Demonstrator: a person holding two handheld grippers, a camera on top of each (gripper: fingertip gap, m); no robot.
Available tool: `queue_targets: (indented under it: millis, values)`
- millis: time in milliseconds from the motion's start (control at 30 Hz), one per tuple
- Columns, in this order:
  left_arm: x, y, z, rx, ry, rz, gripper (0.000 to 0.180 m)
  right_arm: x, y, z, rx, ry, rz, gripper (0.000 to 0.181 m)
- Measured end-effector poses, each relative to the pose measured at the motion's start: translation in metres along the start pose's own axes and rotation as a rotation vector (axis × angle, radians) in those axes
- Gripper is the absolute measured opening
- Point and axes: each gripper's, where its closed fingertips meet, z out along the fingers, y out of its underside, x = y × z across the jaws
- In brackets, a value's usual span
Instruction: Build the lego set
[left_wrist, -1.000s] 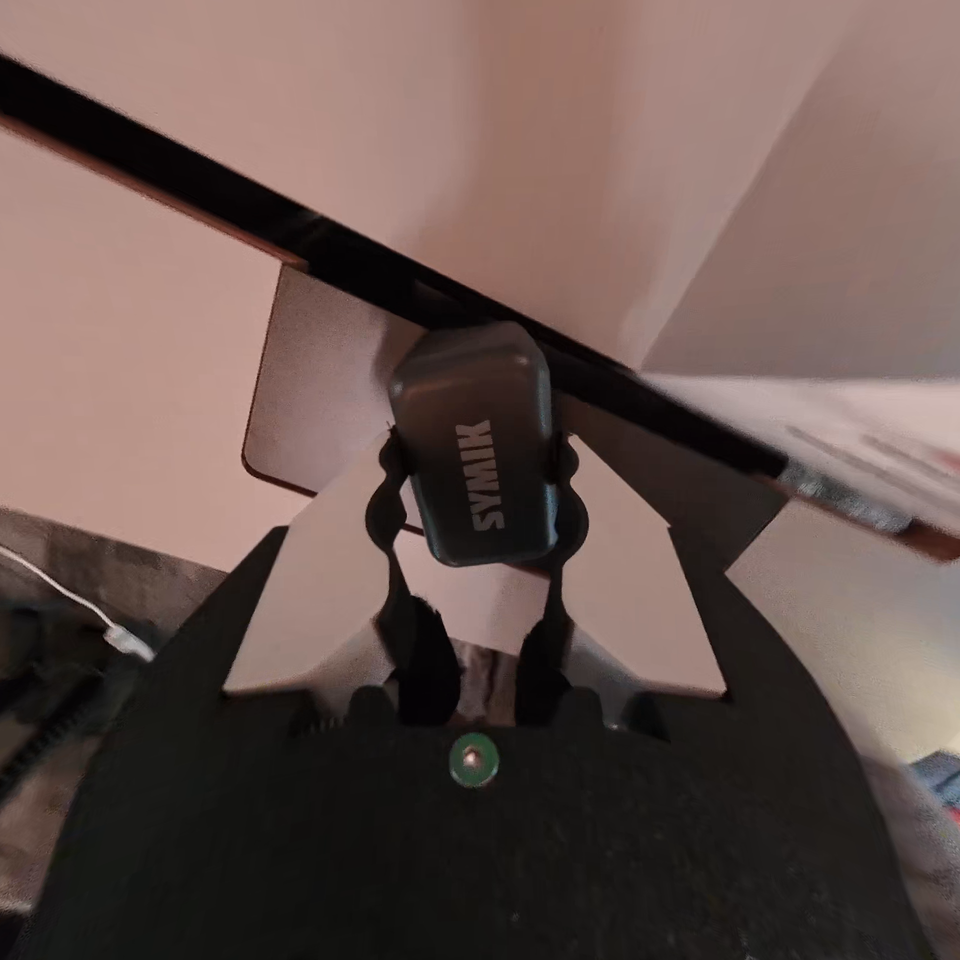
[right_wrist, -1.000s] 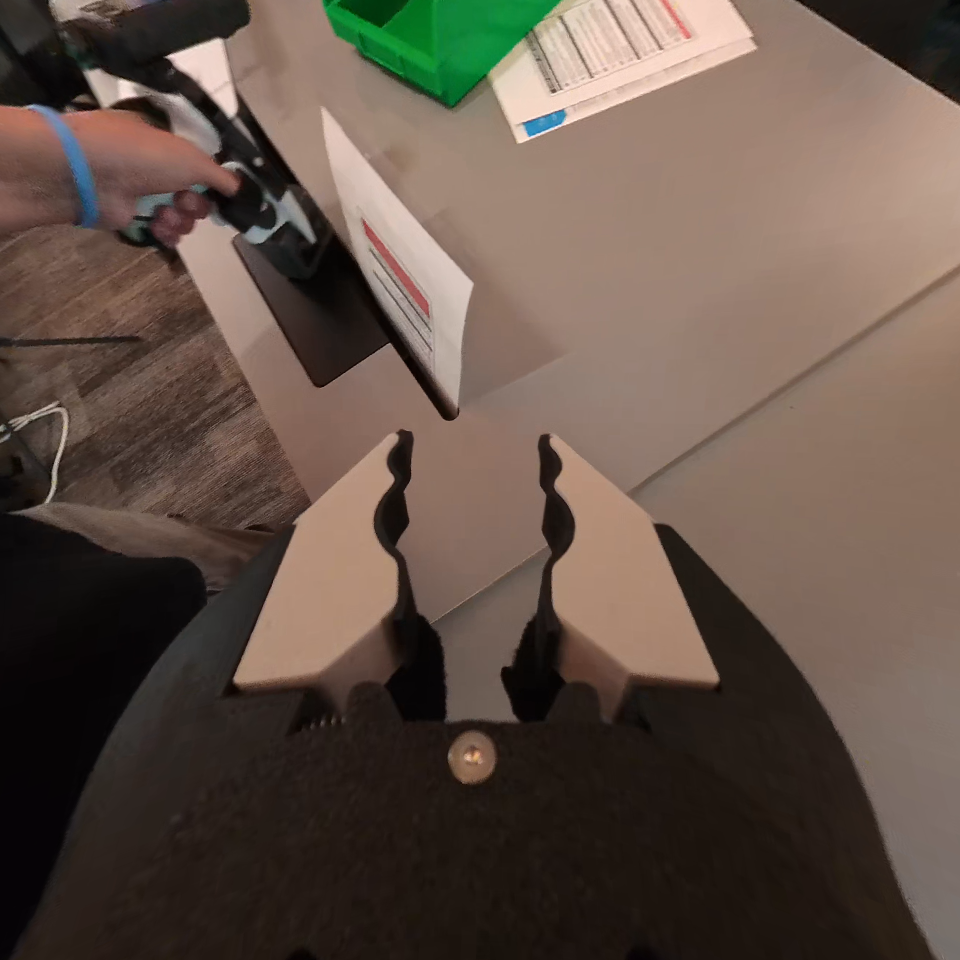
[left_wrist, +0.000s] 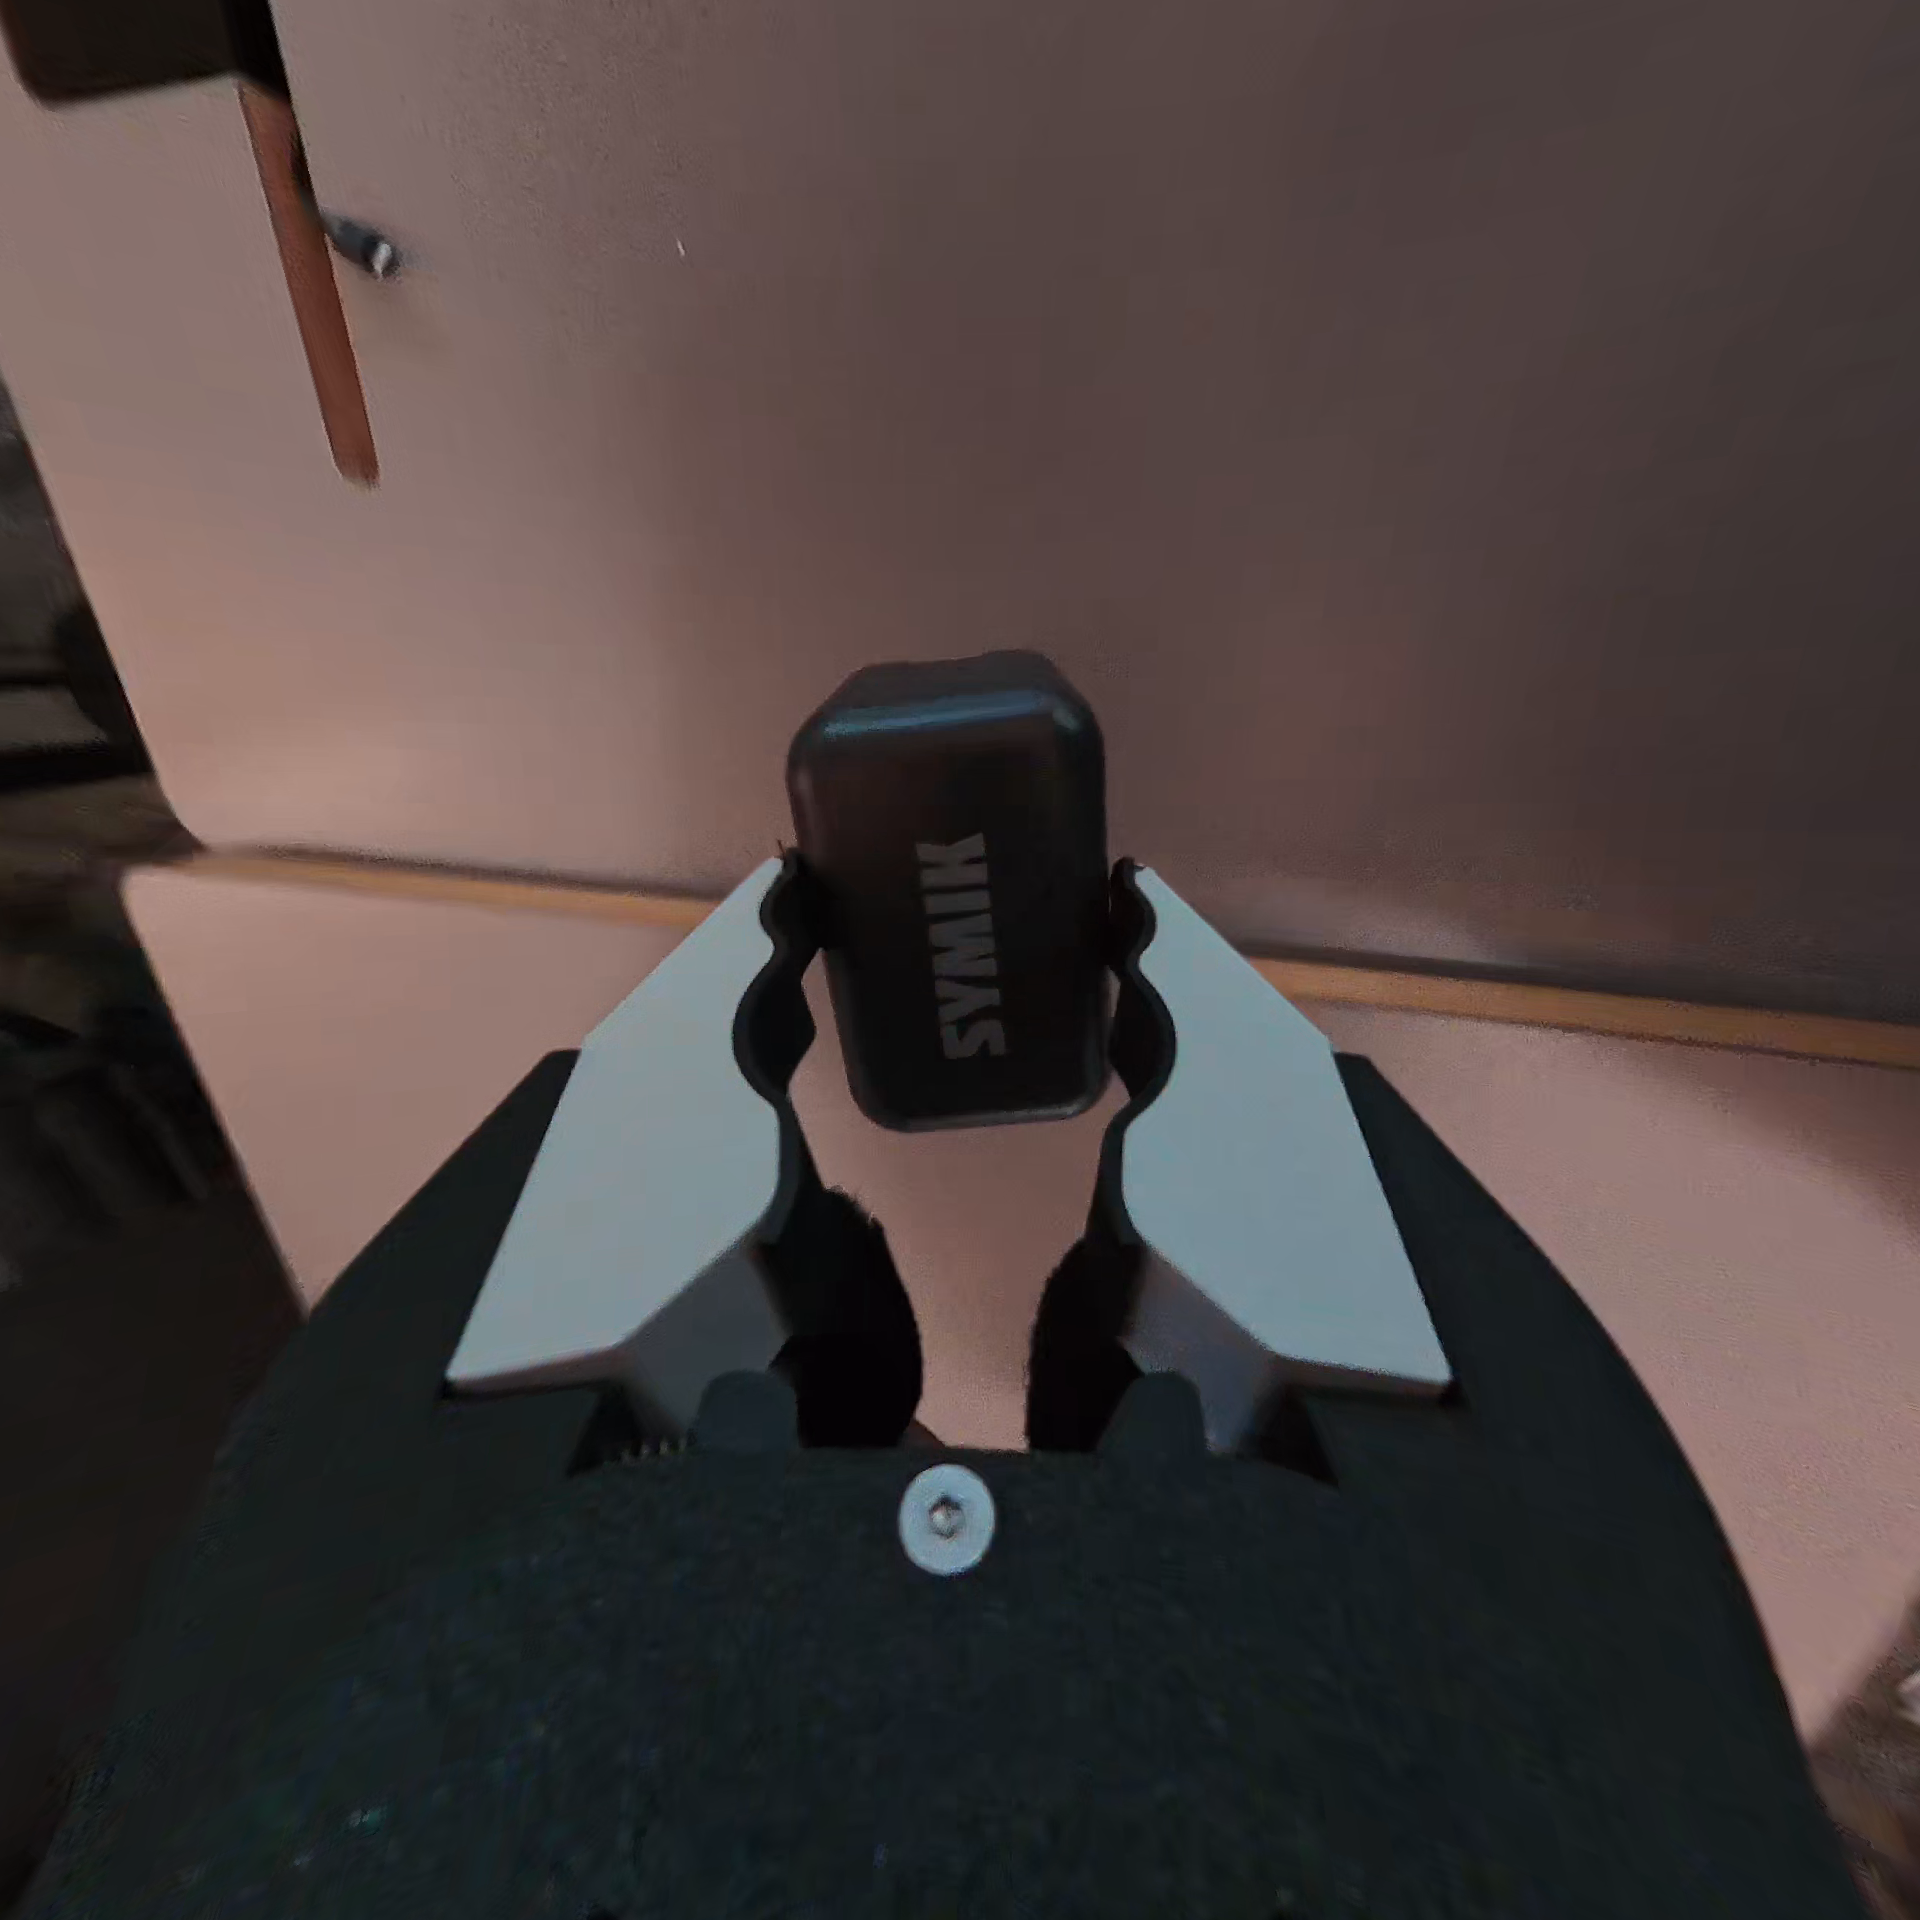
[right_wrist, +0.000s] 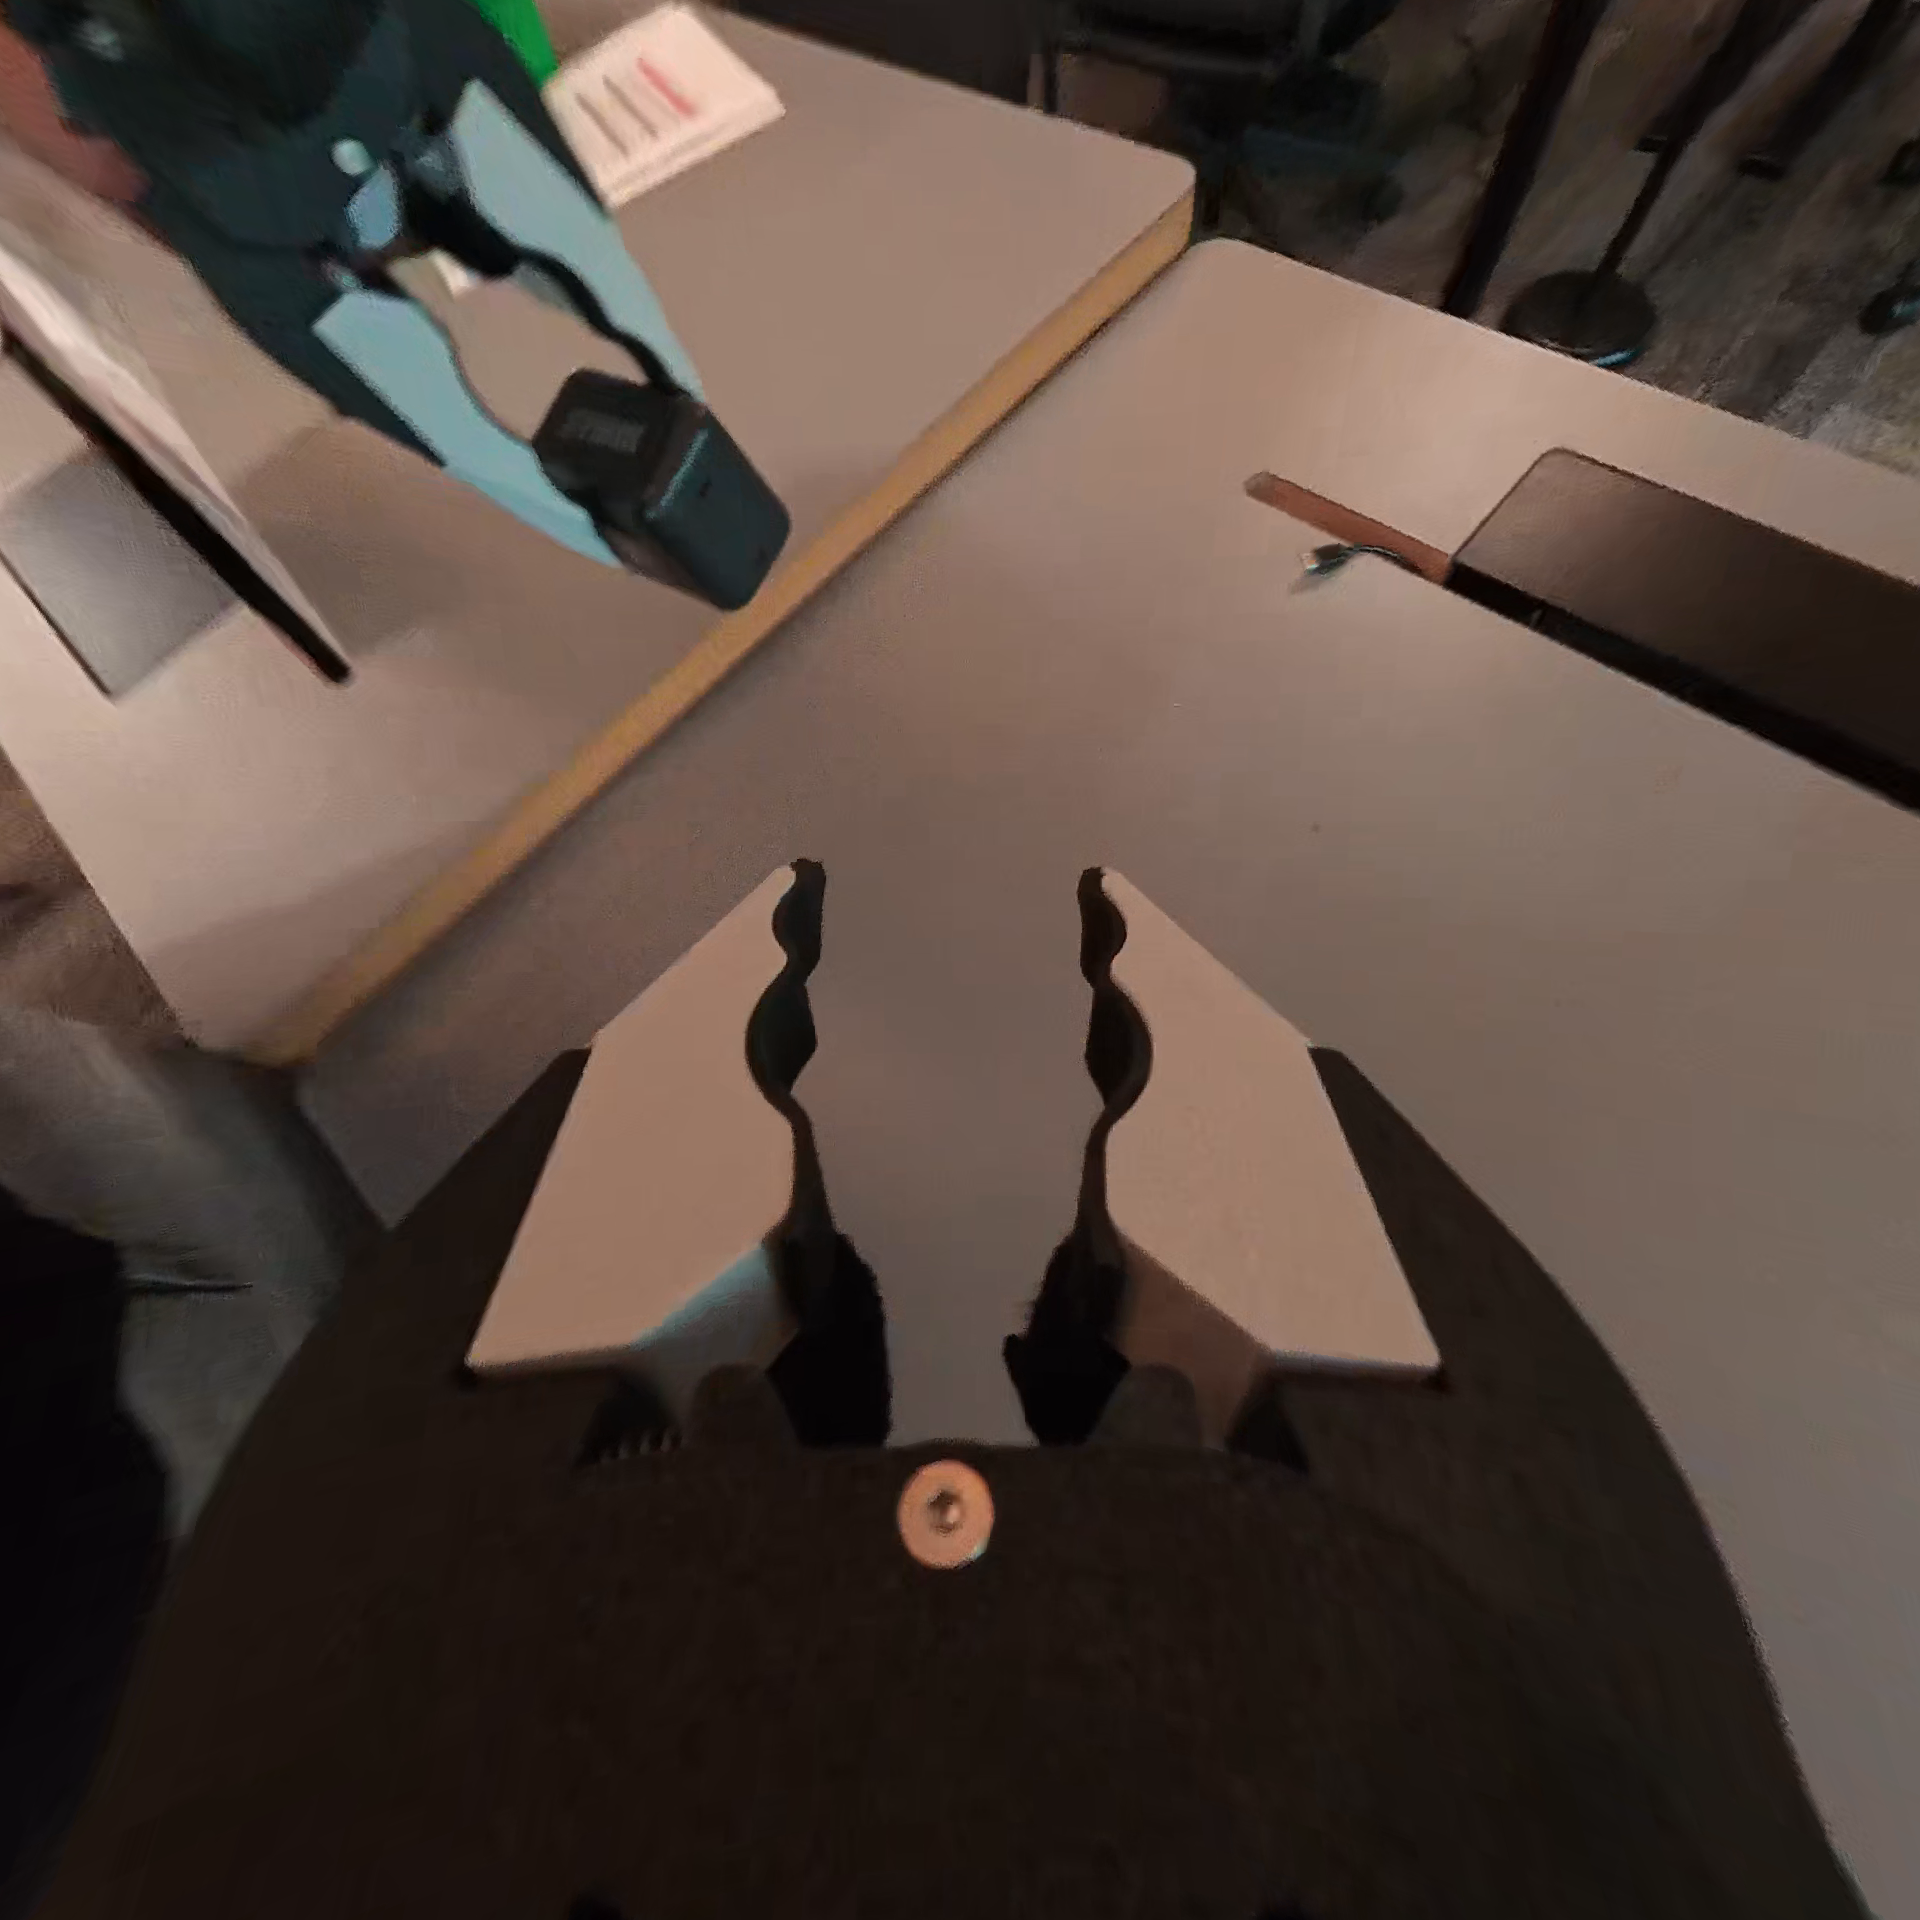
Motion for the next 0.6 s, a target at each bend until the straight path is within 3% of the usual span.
queue_targets:
  millis: [133, 300, 600]
  values:
    - [-0.046, -0.038, 0.063, -0.068, -0.039, 0.203, 0.054, 0.095, 0.021, 0.024, -0.056, -0.14, -0.113, 0.05]
    - [-0.075, -0.069, 0.106, -0.045, 0.012, 0.393, 0.054, 0.184, 0.026, 0.06, -0.04, -0.266, -0.193, 0.049]
    - [-0.096, -0.08, 0.143, -0.041, 0.194, 0.67, 0.054, 0.241, 0.016, 0.162, -0.018, -0.516, -0.44, 0.055]
